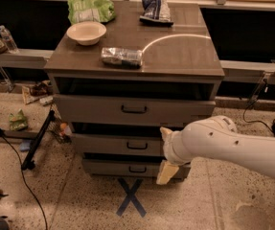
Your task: Open middle drawer
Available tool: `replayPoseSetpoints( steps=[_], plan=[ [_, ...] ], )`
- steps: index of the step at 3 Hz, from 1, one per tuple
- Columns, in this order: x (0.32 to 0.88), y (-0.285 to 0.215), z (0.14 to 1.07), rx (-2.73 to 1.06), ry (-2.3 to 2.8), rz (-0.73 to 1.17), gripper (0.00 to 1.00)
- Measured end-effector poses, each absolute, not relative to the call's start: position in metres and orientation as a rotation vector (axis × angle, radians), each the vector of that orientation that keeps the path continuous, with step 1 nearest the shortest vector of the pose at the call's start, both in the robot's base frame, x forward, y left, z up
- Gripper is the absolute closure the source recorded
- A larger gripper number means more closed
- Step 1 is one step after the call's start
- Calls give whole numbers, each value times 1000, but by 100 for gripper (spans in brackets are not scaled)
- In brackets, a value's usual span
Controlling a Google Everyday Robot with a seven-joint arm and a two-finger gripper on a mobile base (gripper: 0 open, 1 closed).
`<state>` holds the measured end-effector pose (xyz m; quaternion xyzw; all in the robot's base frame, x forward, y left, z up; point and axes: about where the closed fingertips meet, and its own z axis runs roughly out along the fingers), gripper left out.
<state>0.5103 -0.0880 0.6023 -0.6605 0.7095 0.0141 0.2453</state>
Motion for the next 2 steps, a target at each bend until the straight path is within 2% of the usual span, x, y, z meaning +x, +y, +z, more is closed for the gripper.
replayPoseSetpoints(
  steps=[2],
  plan=[
    [520, -87, 604, -1798, 1898, 2, 0]
  ],
)
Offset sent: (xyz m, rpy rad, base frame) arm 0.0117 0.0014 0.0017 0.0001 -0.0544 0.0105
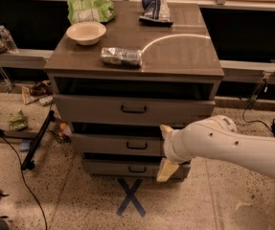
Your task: Open middle drawer
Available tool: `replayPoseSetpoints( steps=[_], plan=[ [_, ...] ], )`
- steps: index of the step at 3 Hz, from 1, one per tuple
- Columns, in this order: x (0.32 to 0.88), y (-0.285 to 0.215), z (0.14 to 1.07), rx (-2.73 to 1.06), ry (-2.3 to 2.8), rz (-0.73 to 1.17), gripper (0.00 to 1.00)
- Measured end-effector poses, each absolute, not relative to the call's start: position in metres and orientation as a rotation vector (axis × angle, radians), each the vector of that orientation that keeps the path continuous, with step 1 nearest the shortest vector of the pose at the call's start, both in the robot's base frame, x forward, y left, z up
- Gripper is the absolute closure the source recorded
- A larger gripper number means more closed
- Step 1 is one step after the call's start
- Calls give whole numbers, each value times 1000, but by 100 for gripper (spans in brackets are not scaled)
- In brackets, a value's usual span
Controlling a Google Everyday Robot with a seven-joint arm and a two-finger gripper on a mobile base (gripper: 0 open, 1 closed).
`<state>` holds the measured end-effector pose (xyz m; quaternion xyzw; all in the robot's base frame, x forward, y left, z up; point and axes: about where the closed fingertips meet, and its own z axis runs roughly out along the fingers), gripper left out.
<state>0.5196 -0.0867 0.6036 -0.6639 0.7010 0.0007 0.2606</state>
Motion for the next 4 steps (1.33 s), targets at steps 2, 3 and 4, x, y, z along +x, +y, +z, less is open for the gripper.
replayPoseSetpoints(
  steps=[2, 3, 4],
  plan=[
    [541, -102, 535, -1784, 1936, -16, 0],
    [552, -106, 514, -1805, 1906, -28, 0],
    [569, -107, 492, -1798, 1858, -3, 0]
  ],
)
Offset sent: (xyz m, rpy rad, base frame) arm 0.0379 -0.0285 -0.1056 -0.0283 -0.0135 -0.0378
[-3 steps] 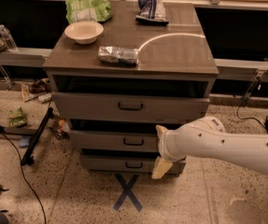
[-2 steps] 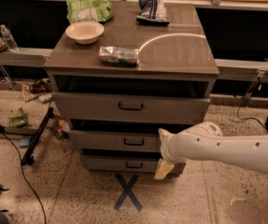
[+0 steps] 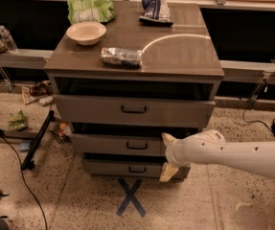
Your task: Open middle drawer
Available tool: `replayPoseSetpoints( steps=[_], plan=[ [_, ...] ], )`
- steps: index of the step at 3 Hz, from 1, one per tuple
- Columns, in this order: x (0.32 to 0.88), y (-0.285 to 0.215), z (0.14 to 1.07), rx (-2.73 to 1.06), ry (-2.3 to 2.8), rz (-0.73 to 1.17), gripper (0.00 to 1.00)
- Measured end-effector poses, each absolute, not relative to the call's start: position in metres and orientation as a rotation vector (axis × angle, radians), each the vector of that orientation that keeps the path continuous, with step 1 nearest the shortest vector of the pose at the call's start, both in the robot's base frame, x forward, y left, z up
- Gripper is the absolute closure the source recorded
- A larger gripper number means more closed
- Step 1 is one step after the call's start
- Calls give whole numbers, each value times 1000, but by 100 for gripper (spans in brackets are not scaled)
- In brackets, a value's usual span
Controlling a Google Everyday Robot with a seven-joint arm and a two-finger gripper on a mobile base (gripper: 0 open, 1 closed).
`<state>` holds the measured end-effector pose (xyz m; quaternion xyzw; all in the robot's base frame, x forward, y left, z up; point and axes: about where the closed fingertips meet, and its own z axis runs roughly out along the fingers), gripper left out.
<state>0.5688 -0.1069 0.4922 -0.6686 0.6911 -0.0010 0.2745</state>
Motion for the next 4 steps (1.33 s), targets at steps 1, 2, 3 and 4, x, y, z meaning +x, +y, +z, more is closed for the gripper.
replayPoseSetpoints(
  steps=[1, 2, 3, 4],
  plan=[
    [605, -119, 458, -1838, 1794, -10, 0],
    [625, -124, 440, -1872, 1770, -10, 0],
    [636, -133, 418, -1902, 1781, -2, 26],
    [636, -142, 416, -1889, 1815, -8, 49]
  ],
)
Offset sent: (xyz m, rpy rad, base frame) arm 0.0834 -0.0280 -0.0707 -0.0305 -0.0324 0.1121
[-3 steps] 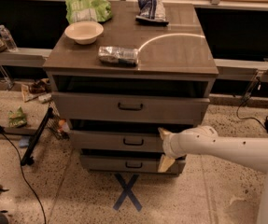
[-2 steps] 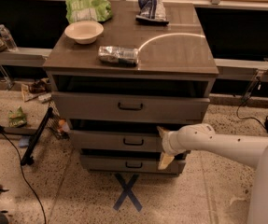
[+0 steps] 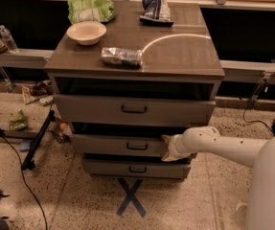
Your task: Open middle drawer
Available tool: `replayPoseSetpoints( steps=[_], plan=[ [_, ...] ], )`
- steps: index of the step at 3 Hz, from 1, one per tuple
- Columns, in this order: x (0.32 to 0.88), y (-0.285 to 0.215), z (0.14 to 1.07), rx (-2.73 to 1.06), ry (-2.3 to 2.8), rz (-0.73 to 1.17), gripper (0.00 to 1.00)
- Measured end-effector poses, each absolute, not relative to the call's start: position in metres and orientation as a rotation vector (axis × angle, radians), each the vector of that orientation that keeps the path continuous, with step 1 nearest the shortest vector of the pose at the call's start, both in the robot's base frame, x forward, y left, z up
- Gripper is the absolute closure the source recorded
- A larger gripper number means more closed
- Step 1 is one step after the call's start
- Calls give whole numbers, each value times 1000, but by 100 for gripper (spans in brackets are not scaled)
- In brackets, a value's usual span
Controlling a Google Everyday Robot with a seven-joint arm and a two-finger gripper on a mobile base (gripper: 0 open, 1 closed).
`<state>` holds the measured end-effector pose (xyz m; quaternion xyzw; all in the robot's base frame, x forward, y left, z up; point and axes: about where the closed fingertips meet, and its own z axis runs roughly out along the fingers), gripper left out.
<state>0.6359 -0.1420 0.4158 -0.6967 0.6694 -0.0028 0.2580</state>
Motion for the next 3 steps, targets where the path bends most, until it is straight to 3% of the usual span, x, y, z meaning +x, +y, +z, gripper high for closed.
replayPoseSetpoints(
  steps=[2, 3],
  plan=[
    [617, -148, 431, -1908, 1853, -1, 95],
    [617, -148, 434, -1909, 1853, -1, 100]
  ],
)
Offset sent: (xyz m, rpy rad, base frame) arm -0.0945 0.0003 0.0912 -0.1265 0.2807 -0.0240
